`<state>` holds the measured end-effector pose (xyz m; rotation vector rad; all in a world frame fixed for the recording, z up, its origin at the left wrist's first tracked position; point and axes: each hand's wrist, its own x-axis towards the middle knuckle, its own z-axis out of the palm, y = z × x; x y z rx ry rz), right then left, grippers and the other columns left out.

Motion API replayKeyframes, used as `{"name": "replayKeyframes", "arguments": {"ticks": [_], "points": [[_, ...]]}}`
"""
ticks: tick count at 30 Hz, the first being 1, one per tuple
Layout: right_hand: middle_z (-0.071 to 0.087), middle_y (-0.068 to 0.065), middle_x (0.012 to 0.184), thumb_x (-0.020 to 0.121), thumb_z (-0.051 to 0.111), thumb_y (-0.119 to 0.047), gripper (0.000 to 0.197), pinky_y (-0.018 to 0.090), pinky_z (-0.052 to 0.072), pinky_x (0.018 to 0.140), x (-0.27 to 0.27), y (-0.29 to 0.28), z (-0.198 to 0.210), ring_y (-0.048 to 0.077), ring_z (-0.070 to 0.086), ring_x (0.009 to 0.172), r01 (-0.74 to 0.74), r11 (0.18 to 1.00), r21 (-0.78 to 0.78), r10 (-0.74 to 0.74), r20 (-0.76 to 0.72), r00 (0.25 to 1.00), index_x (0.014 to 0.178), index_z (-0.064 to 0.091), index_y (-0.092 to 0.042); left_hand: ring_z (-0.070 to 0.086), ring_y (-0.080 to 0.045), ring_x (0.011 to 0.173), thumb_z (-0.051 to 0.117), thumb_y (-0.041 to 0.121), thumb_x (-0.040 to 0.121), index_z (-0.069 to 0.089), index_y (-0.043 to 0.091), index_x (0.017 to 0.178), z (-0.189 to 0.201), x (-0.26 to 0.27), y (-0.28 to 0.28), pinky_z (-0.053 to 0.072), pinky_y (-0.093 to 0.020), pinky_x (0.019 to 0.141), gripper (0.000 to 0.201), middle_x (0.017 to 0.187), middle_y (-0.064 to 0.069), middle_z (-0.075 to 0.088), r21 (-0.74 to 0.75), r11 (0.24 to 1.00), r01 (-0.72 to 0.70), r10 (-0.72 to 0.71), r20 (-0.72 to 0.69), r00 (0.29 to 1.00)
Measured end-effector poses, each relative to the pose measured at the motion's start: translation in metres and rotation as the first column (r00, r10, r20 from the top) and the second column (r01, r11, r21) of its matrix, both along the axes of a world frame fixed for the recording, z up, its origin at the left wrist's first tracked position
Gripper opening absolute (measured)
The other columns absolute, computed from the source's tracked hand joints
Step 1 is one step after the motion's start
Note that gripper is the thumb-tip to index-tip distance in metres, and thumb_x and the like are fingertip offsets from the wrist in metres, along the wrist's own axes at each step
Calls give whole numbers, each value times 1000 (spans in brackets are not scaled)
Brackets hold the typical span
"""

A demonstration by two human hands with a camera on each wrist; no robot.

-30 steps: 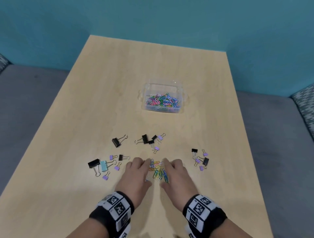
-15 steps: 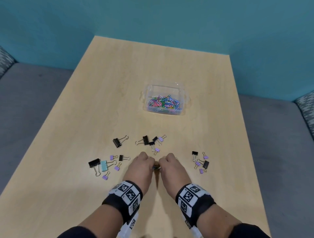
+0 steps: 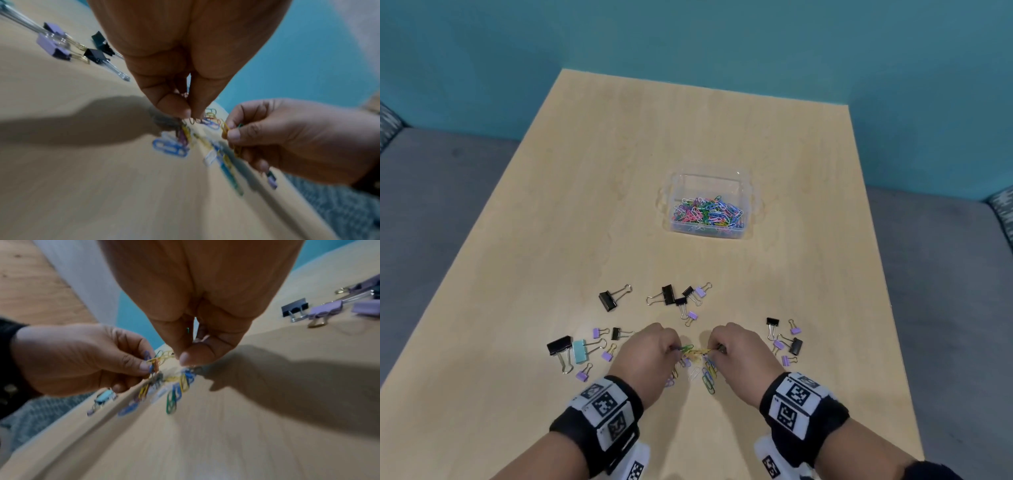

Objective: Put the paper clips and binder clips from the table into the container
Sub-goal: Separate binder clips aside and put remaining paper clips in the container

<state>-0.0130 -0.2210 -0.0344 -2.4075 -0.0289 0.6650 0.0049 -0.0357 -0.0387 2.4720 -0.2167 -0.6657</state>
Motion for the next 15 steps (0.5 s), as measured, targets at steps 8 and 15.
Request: {"name": "replayKeyframes", "arguments": {"ticks": [8,15], "points": [[55,-5,57,85,59,-8,14,18,36,38,83,-34,45,13,58,45,209,945,252,-184,-116,976,74,60,-17,50,-15,42,68,2,81,63,13,71,52,81,-2,43,-24,45,16,57,-12,58,-389,895,-216,152,-189,970],[59,-4,61,81,58,-8,16,36,55,59,199,-47,63,24,64,61,220,968,118,-241,216,946,69,59,-19,56,-14,46,68,9,80,60,21,68,67,200,-43,51,-27,52,19,57,1,57,-317,931,-182,229,120,966]]}}
